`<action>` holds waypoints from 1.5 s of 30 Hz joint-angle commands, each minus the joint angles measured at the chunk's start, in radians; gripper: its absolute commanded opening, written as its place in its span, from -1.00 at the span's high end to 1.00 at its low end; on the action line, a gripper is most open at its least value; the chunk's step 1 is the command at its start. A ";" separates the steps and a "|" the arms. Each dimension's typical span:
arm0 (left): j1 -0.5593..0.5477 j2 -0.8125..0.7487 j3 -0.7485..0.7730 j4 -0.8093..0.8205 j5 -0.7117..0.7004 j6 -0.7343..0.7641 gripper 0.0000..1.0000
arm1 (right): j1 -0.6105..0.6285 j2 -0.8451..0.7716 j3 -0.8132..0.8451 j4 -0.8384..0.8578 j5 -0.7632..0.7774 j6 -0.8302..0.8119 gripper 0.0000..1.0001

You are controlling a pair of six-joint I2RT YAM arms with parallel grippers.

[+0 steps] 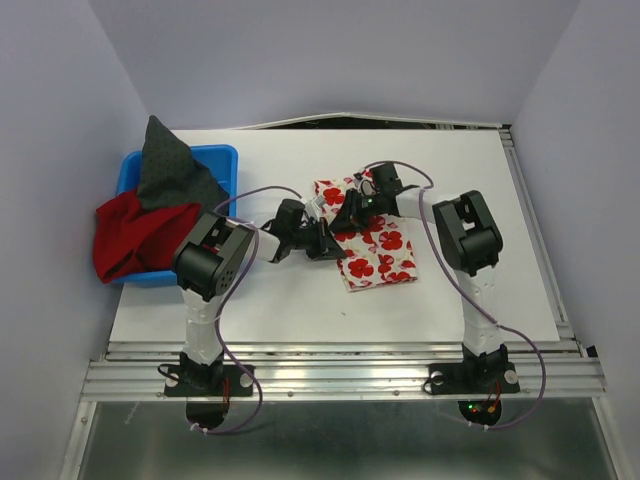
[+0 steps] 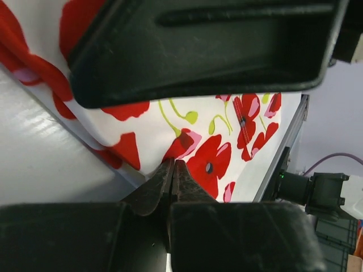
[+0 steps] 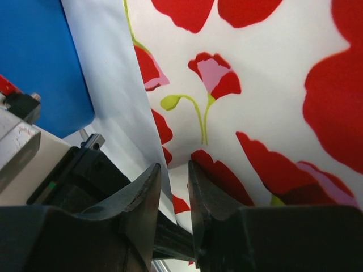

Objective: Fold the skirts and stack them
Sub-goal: Fold the skirt

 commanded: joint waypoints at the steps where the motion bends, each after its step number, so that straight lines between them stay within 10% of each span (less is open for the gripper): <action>1: 0.040 0.034 0.003 -0.088 -0.066 0.054 0.99 | -0.029 -0.061 -0.009 -0.082 0.029 -0.136 0.33; 11: 0.057 0.037 0.015 -0.115 -0.005 0.112 1.00 | -0.173 -0.095 -0.166 -0.259 -0.332 -0.472 0.33; 27: 0.063 -0.027 0.024 -0.143 0.044 0.176 0.94 | -0.214 0.083 -0.240 -0.104 -0.280 -0.416 0.46; 33: 0.036 -0.293 0.067 -0.362 -0.057 0.561 0.27 | -0.214 0.066 -0.184 -0.147 -0.231 -0.448 0.45; 37: -0.062 -0.501 0.021 -0.516 -0.343 0.979 -0.96 | -0.214 0.048 -0.179 -0.168 -0.232 -0.469 0.45; 41: -0.213 -0.742 -0.182 -0.462 -0.549 1.473 -0.97 | -0.195 0.048 -0.176 -0.196 -0.191 -0.498 0.45; 45: -0.401 -0.841 -0.350 -0.375 -0.664 1.665 -0.97 | -0.194 0.058 -0.176 -0.200 -0.163 -0.509 0.45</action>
